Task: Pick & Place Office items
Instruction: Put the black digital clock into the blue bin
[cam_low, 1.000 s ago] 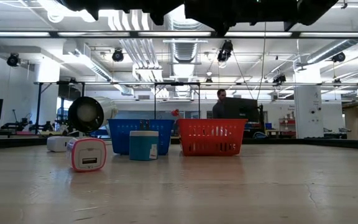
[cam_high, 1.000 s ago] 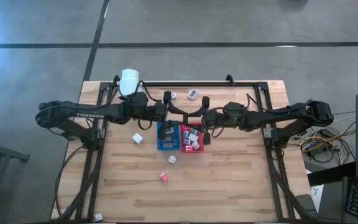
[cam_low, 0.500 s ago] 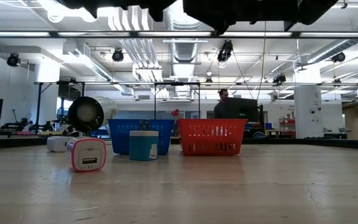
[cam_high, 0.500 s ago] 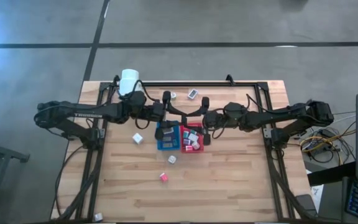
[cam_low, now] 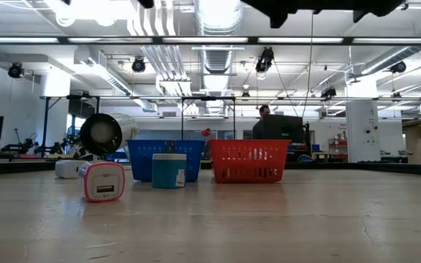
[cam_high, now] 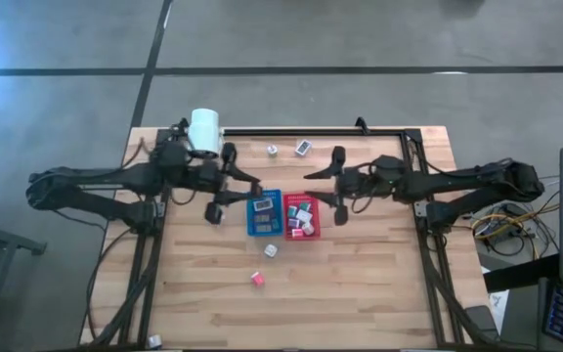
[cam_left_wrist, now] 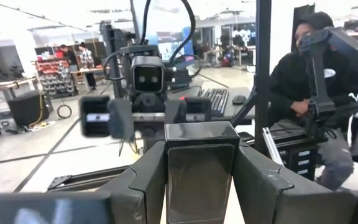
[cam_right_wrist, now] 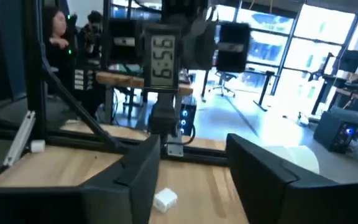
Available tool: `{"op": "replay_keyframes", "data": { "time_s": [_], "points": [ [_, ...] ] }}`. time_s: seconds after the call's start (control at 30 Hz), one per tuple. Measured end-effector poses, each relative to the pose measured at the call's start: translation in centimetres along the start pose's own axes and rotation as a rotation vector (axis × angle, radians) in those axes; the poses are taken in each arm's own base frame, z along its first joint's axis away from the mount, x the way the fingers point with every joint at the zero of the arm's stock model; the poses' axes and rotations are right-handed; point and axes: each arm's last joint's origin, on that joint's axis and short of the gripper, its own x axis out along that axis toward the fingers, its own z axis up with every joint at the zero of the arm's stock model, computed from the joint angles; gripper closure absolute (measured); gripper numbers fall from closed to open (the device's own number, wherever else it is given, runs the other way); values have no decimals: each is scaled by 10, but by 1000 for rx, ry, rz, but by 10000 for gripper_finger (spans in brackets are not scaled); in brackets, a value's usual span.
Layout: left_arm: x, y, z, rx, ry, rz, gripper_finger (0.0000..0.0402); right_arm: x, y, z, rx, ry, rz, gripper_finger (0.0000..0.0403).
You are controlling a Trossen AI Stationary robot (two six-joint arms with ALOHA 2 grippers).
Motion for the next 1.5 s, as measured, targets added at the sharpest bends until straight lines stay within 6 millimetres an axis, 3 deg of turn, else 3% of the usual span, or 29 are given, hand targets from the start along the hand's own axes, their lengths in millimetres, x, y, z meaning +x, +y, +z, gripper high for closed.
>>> {"op": "replay_keyframes", "data": {
  "time_s": [0.2, 0.33, 0.5, 0.8, 1.13, 1.5],
  "points": [
    [-41, -14, -13, -9, -43, 34, 252, -22, 2, 4, 33, -55, 47, 322],
    [-69, -25, -27, -7, -83, 61, 252, -44, 7, 0, 30, -222, 145, 385],
    [-96, -35, -51, 26, -118, 99, 252, -67, 10, -23, 49, -257, 100, 392],
    [-114, -44, -74, 41, -186, 105, 252, -95, 11, -59, 12, -203, -61, 394],
    [-129, -53, -108, 24, -222, 106, 252, -121, 14, -72, 17, -243, -63, 394],
    [-136, -57, -125, 38, -241, 116, 252, -125, 15, -77, 7, -232, -66, 394]
  ]
}}
